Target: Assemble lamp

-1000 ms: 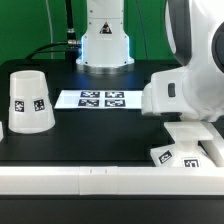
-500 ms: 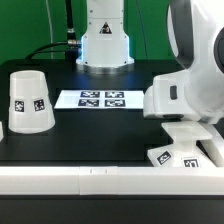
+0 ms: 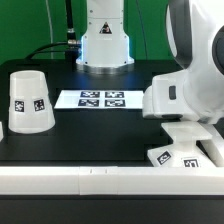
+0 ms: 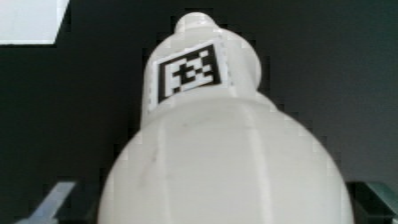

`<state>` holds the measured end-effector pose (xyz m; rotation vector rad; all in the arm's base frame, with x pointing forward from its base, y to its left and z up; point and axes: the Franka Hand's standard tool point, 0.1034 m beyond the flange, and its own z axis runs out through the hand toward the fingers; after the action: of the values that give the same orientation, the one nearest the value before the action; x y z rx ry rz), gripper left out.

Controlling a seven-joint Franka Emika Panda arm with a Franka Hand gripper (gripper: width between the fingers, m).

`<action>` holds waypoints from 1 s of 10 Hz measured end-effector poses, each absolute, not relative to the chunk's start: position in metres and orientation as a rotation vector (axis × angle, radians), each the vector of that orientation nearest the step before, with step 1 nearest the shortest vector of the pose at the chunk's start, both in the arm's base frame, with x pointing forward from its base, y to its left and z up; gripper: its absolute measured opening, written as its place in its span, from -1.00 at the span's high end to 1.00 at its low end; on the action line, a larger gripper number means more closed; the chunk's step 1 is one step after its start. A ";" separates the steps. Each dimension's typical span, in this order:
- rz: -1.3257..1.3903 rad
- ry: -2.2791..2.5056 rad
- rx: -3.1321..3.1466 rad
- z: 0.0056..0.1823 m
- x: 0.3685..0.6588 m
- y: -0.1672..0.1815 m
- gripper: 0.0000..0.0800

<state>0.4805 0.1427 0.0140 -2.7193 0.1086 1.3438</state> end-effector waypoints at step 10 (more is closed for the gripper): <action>0.957 0.075 -2.814 0.098 0.538 0.109 -0.44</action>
Offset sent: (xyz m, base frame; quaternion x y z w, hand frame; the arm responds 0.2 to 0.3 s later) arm 0.0303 -0.0392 0.0904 -0.0033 -0.0233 -0.0336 0.9992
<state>0.5379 0.1094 0.0975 -2.8137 0.0747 0.9573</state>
